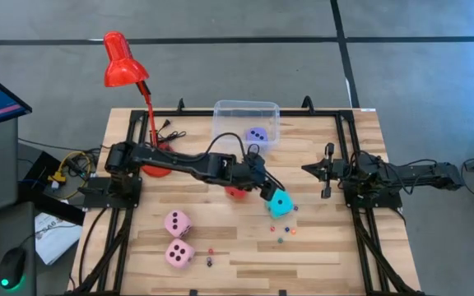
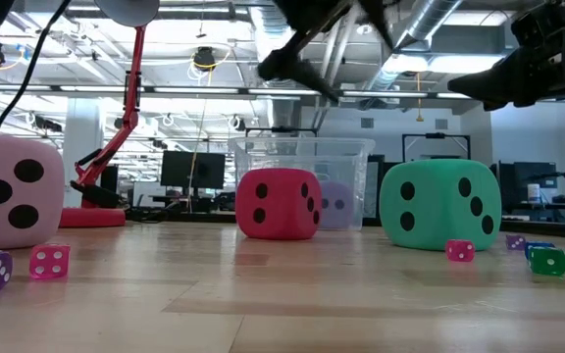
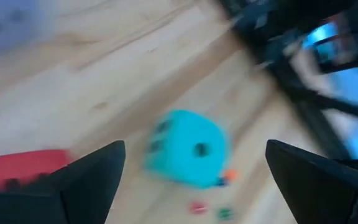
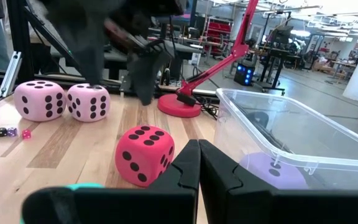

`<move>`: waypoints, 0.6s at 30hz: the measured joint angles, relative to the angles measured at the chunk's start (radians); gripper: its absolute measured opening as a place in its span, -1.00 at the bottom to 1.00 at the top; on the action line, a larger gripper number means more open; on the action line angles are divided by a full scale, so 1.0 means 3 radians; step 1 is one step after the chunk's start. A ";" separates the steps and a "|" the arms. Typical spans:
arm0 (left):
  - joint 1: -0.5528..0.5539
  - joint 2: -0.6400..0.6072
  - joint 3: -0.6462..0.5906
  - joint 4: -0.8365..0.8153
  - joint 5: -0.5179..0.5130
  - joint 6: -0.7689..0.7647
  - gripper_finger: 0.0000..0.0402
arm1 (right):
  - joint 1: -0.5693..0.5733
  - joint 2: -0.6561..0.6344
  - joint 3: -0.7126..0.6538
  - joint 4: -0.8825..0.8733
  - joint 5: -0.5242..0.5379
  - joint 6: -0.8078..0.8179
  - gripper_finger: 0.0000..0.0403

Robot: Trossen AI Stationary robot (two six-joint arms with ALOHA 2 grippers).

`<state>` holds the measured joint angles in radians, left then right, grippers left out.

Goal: Pick & Place Dice
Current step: Put the large red die into the transparent bin

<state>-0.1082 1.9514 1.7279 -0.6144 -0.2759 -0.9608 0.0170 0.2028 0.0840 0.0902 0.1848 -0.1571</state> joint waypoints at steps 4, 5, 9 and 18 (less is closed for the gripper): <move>0.0057 0.0000 0.0000 -0.0532 -0.0104 0.0048 0.89 | 0.0000 0.0000 0.0000 0.0000 0.0000 0.0000 -1.00; 0.0075 0.0000 0.0000 -0.0660 -0.0105 0.0048 0.89 | 0.0001 0.0000 -0.0001 -0.0001 0.0000 0.0000 -1.00; 0.0137 0.0000 -0.0013 -0.0985 -0.0109 0.0048 0.89 | 0.0000 0.0000 -0.0001 -0.0001 0.0000 0.0000 -1.00; 0.0212 -0.0003 -0.0024 -0.1243 -0.0158 0.0047 0.89 | 0.0001 0.0000 -0.0001 -0.0009 0.0000 0.0000 -1.00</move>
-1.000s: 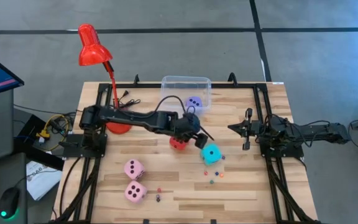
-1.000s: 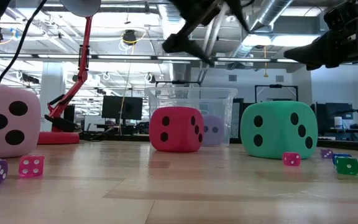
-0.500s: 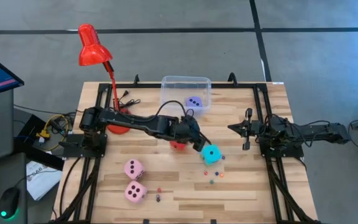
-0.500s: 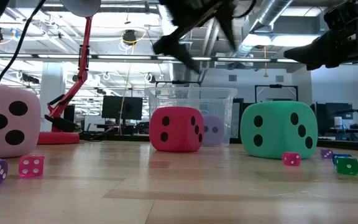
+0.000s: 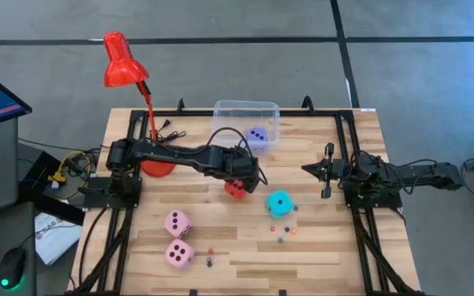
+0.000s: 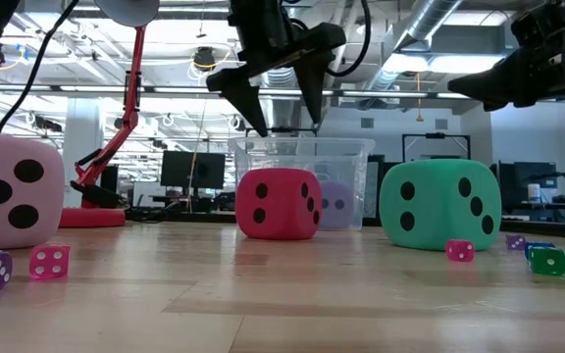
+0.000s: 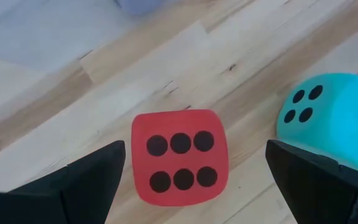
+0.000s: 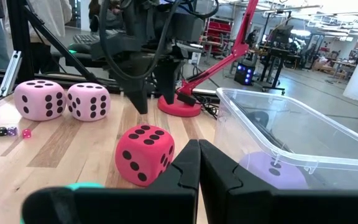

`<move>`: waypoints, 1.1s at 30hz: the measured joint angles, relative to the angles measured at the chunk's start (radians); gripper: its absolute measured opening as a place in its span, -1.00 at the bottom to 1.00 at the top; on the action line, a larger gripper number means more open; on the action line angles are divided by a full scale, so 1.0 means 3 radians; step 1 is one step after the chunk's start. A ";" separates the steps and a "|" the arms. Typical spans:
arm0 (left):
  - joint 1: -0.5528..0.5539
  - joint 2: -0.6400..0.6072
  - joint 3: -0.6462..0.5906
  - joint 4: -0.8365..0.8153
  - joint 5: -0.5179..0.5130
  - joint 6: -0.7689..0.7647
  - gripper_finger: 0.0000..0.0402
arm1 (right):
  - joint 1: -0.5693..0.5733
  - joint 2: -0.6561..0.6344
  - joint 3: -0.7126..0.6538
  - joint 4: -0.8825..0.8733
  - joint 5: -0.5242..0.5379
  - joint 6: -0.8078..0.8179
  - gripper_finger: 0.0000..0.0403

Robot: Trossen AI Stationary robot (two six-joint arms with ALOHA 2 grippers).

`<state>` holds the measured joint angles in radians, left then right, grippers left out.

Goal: Pick & Place Dice
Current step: Put the large red die into the transparent bin

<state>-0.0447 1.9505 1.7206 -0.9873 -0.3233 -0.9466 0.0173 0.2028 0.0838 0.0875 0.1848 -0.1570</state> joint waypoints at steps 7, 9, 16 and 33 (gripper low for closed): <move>0.0001 -0.0042 0.0000 0.0015 0.0003 0.0000 0.89 | -0.0001 0.0000 0.0001 -0.0015 -0.0001 0.0000 -1.00; 0.0002 -0.0048 0.0000 0.0033 0.0003 0.0000 0.89 | -0.0001 0.0000 0.0001 -0.0015 -0.0001 0.0000 -1.00; -0.0001 -0.0048 0.0000 0.0028 0.0012 0.0000 0.89 | -0.0001 0.0000 0.0001 -0.0014 0.0000 0.0000 -1.00; 0.0167 -0.0048 0.0000 0.0023 0.0407 0.0189 0.99 | 0.0000 0.0000 0.0001 -0.0006 -0.0001 0.0000 -1.00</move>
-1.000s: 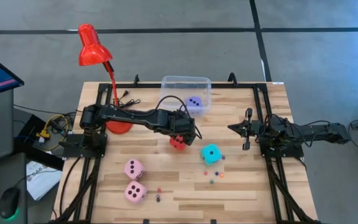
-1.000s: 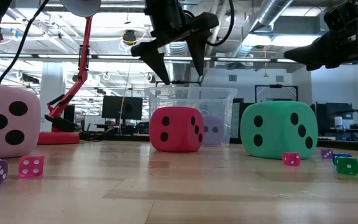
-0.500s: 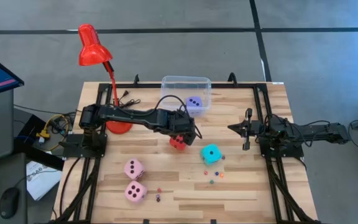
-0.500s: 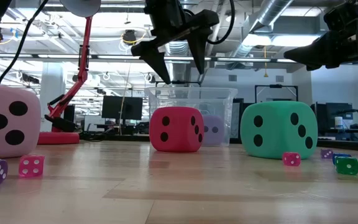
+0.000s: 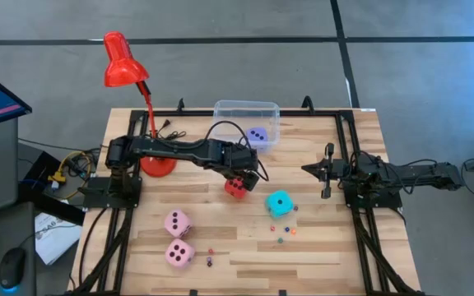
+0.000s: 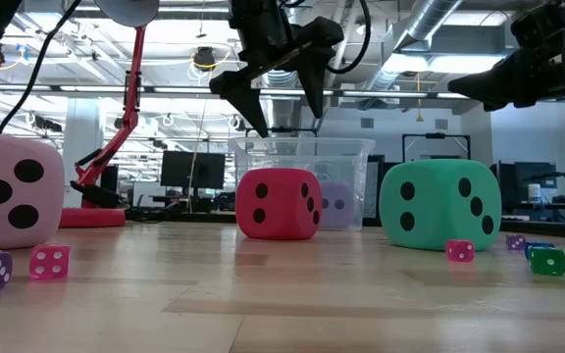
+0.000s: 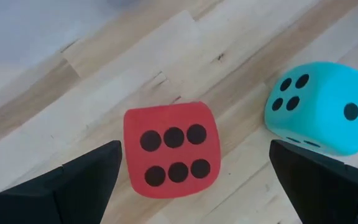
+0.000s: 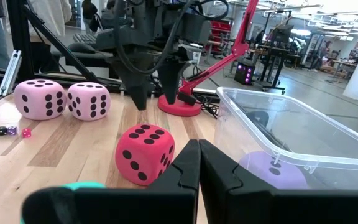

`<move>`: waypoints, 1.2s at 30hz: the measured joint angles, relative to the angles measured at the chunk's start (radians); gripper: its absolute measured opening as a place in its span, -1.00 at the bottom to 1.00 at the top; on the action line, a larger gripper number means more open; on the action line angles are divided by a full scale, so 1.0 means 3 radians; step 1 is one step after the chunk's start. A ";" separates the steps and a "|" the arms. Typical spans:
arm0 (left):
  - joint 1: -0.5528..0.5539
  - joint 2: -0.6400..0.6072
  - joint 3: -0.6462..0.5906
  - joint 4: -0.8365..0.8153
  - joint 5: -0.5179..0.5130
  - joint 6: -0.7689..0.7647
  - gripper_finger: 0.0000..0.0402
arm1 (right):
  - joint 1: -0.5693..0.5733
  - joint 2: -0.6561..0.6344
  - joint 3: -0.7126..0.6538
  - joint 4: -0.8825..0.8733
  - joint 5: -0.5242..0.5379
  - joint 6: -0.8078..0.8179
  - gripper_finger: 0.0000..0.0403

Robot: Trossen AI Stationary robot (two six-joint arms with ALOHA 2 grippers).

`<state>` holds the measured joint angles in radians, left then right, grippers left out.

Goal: Pick & Place Dice
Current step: Put the large red die into the transparent bin

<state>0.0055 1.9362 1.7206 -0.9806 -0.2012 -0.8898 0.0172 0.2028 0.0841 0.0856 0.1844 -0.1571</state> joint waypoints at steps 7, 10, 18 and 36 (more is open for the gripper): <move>0.0017 0.0047 0.0000 -0.0028 -0.0001 0.0004 0.99 | -0.0001 -0.0001 0.0000 -0.0007 0.0000 -0.0001 -1.00; -0.0006 0.0076 0.0000 -0.0067 0.0006 0.0010 0.99 | -0.0001 -0.0001 0.0000 -0.0009 0.0000 -0.0001 -1.00; -0.0045 0.0150 0.0003 -0.0079 0.0004 -0.0003 0.99 | 0.0000 -0.0001 0.0001 -0.0011 0.0000 -0.0001 -1.00; -0.0057 0.0296 -0.0001 -0.0107 0.0030 -0.0112 0.99 | -0.0001 -0.0001 0.0002 -0.0014 0.0000 -0.0001 -1.00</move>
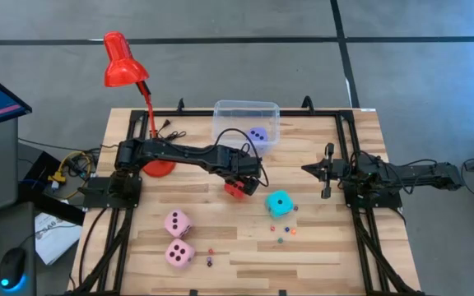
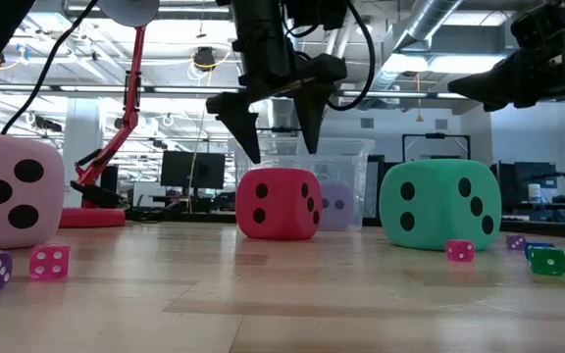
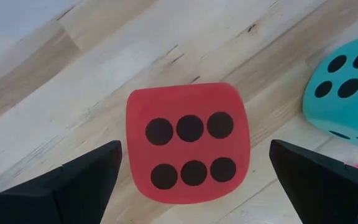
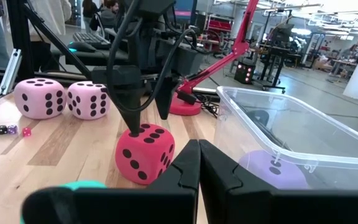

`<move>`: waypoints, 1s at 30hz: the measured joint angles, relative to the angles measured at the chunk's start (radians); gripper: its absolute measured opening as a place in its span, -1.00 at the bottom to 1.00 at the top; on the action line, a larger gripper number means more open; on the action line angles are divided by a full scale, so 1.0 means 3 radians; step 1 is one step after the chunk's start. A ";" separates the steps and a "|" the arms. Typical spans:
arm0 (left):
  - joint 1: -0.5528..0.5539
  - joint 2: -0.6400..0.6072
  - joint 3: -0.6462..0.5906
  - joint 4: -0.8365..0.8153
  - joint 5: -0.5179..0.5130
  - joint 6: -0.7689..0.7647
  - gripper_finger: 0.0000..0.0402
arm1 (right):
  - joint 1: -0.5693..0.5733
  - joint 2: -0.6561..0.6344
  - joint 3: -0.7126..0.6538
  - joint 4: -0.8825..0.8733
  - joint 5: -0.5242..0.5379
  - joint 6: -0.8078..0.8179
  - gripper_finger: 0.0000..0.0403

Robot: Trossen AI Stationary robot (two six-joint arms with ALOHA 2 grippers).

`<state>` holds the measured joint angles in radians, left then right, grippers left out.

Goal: Pick & Place Dice
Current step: Put the large red die into the transparent bin

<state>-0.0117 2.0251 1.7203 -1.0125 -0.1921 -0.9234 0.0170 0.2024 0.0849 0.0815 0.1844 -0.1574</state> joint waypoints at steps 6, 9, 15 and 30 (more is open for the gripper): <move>0.0000 0.0000 0.0000 0.0004 -0.0001 -0.0001 0.99 | 0.0000 0.0000 0.0000 0.0001 0.0000 0.0000 -1.00; -0.0001 0.0000 -0.0004 0.0013 -0.0001 -0.0001 0.99 | 0.0000 0.0001 -0.0001 0.0001 0.0000 0.0000 -1.00; 0.0000 0.0003 -0.0301 0.0326 0.0105 -0.0007 0.99 | 0.0001 0.0001 0.0000 0.0001 0.0000 0.0000 -1.00; 0.0012 0.0003 -0.0447 0.0497 0.0144 -0.0083 0.99 | 0.0000 0.0000 0.0000 0.0001 0.0000 -0.0001 -1.00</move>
<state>-0.0082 2.0258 1.5863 -0.8634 -0.1490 -0.9482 0.0170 0.2024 0.0849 0.0819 0.1844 -0.1577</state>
